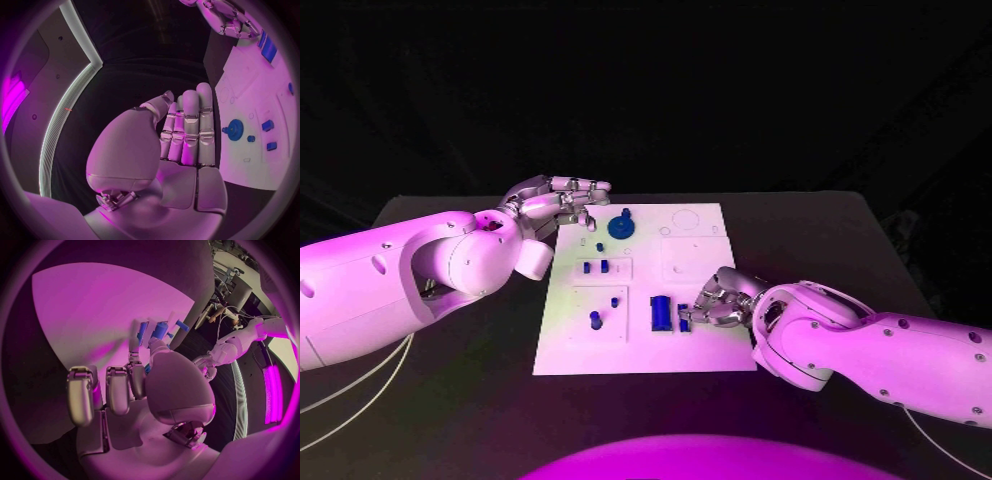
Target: Assemble the parts on the task board
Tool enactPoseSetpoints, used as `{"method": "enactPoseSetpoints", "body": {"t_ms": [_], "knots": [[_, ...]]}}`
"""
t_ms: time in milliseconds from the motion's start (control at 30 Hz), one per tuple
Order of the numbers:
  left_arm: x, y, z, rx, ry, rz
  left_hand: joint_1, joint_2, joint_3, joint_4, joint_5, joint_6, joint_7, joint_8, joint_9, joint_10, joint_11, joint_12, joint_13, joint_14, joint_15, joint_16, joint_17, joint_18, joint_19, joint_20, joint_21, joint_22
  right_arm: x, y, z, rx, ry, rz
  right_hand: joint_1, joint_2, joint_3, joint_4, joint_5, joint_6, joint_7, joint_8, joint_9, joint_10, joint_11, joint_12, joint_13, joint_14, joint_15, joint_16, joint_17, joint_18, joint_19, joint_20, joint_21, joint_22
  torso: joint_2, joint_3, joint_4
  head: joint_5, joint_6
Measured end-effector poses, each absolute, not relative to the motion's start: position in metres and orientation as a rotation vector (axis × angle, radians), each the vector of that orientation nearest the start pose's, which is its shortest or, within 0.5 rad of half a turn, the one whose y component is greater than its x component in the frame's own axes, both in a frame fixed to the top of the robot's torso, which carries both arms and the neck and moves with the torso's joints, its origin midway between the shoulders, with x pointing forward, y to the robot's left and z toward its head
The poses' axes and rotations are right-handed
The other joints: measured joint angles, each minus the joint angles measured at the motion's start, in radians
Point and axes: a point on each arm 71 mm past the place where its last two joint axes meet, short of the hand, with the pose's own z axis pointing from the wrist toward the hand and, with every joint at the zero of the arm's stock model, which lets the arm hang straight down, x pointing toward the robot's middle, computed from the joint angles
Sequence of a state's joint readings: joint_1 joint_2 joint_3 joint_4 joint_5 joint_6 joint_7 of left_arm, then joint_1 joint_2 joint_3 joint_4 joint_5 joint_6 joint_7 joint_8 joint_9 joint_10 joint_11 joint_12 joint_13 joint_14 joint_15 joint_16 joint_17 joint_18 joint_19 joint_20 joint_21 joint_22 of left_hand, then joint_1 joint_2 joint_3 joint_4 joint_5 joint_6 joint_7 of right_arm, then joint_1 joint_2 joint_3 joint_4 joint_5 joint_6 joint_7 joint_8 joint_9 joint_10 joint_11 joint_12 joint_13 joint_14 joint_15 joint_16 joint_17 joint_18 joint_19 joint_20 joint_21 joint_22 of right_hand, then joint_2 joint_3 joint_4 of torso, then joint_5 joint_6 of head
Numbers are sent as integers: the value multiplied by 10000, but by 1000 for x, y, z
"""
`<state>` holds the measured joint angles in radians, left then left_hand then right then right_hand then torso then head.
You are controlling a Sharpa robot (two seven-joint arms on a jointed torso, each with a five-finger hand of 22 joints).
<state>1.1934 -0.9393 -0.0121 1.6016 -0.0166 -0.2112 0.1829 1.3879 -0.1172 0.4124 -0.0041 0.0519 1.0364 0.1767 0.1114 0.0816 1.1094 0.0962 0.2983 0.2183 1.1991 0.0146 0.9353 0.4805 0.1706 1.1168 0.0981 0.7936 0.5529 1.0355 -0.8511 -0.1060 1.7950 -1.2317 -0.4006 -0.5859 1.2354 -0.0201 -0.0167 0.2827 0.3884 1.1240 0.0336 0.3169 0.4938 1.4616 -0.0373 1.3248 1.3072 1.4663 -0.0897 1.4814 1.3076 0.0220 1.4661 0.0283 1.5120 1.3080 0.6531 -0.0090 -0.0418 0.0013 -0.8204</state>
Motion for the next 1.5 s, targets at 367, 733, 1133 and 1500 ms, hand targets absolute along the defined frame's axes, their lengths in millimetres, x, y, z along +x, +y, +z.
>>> {"method": "enactPoseSetpoints", "body": {"t_ms": [367, 733, 1133, 1500], "knots": [[473, 227, -179, -11954, 16338, -15141, 0, 0, 0, 0, 0, 0, 0, 0, 1, -4, 4, 0, 0, 0, 0, 0, 1, 0, 0, 0, 0, 0, 383, -173, -258, 3010, 20209, 5829, 354, -161, 1, -226, 0, -261, 75, -139, 10, -97, 96, -326, 68, 1, 1, -83, -1, 0, 0, 0, -331, -2, -20, -6, -21, 4, 64], [484, 228, -189, -12120, 16123, -14945, -326, -140, -293, 171, 0, -147, 6, 64, -30, -198, 53, 71, -40, -497, 114, -232, -157, 0, -204, 152, -334, -147, 422, -200, -242, 4898, 18932, 8833, 1852, -81, 208, -866, -1220, -1433, 922, -1363, -531, -3599, 772, -7213, -4206, -1205, 594, -5357, -5160, 1253, -2626, 475, -7916, -424, -299, -90, -89, -27, 358], [505, 226, -214, -13013, 14620, -14564, -461, -39, -1389, 635, 0, -766, 78, 42, -155, -1247, 601, -587, -789, -3202, 1068, -4584, -2382, -173, -3168, 1311, -4236, -2392, 479, -209, -243, 8407, 17192, 11649, 2269, -80, 366, -827, -1544, -1687, 1404, -2254, -1589, -4584, 1607, -10659, -8410, -4004, 1664, -11345, -8795, 1480, -5258, 1445, -13001, -3868, -948, -250, -270, 190, 1237], [517, 225, -230, -13678, 13572, -14098, -156, 265, -2295, 829, 0, -836, -86, -427, -157, -1434, 1049, -2134, -1546, -3352, 1603, -7664, -4052, -177, -3623, 1946, -6721, -4195, 514, -211, -244, 9129, 15972, 12401, 2050, 244, 364, -1384, -1585, -1753, 1612, -2499, -3160, -4303, 2023, -12254, -11654, -4440, 2352, -14134, -11507, 1481, -6612, 2358, -14488, -7588, -1321, -228, -299, 413, 1734]]}}
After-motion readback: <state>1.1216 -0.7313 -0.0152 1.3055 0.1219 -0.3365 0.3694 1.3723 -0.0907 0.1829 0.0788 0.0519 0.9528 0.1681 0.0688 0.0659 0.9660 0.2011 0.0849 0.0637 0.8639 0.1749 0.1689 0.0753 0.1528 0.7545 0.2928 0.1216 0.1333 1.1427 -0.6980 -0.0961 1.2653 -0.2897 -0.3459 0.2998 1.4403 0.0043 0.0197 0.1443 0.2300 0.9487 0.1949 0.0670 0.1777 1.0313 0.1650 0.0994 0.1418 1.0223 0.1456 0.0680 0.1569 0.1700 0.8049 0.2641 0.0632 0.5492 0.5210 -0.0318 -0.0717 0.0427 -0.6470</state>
